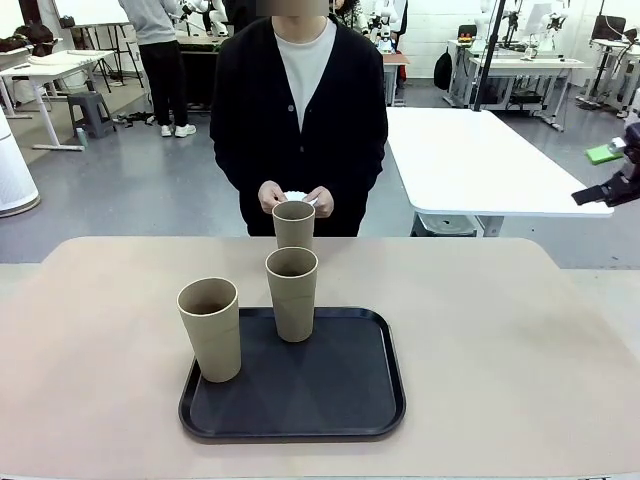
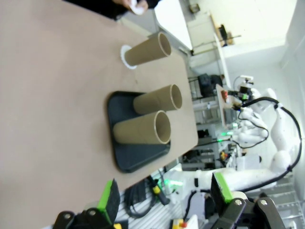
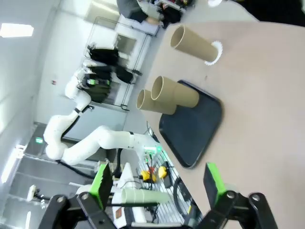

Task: Place coasters on the table and set cups on them.
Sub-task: Take one Reusable plastic cup from the Flat Tray and place it on a coaster set by the human.

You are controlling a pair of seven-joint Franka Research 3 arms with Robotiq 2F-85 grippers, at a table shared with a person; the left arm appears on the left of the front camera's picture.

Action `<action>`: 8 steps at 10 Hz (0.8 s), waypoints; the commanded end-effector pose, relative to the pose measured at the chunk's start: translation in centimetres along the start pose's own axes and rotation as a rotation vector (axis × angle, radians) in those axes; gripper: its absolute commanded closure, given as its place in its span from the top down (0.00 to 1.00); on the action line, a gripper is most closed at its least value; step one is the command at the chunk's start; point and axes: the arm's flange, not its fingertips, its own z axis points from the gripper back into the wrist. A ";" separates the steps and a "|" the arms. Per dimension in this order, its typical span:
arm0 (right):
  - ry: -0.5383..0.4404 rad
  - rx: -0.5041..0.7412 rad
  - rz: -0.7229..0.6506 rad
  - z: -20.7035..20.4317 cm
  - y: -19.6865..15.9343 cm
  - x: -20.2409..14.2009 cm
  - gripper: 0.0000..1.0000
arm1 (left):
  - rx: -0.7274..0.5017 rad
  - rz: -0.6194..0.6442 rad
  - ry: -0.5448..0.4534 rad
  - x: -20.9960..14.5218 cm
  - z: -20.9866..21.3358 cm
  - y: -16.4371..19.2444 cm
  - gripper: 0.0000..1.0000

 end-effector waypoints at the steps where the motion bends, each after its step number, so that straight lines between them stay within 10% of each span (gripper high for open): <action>1: -0.035 0.045 -0.022 1.6 -2.0 -1.3 1.00 | -0.014 -0.020 -0.009 0.0 0.1 0.1 1.00; 8: -0.070 0.026 -0.127 2.8 -3.6 -9.2 1.00 | -0.014 -0.020 -0.009 0.0 0.1 0.1 1.00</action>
